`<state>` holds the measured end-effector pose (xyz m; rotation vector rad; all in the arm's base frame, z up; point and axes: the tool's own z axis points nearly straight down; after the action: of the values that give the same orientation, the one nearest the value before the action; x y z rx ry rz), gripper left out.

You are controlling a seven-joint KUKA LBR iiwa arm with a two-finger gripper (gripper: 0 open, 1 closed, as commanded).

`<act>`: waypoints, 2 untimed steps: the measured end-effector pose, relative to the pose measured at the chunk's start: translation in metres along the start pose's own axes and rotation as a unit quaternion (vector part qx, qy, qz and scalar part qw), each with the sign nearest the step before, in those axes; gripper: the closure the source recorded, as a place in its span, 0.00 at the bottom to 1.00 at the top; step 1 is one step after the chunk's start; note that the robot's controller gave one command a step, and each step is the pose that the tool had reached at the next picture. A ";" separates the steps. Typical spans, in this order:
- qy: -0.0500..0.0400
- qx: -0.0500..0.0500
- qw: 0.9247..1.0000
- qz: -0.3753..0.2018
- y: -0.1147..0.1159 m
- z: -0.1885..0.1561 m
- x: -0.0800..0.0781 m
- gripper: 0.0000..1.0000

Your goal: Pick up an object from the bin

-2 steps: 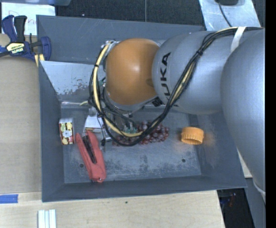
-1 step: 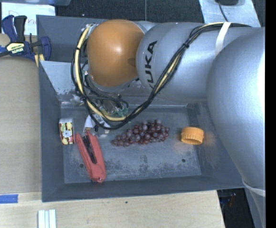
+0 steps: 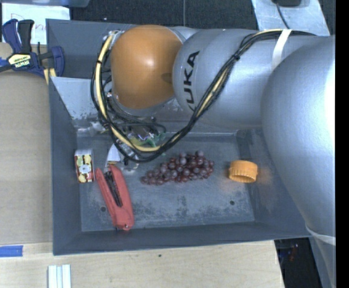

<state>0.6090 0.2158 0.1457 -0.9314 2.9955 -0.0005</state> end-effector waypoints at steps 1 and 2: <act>-0.002 -0.001 0.999 0.054 -0.049 0.079 0.015 0.00; -0.009 0.003 0.988 -0.154 -0.052 0.074 0.013 1.00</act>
Offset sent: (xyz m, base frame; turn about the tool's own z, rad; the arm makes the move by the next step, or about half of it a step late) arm 0.0175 -0.0505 -0.0757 -0.3135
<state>0.6281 0.1654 0.0714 -1.3736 2.7987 -0.0008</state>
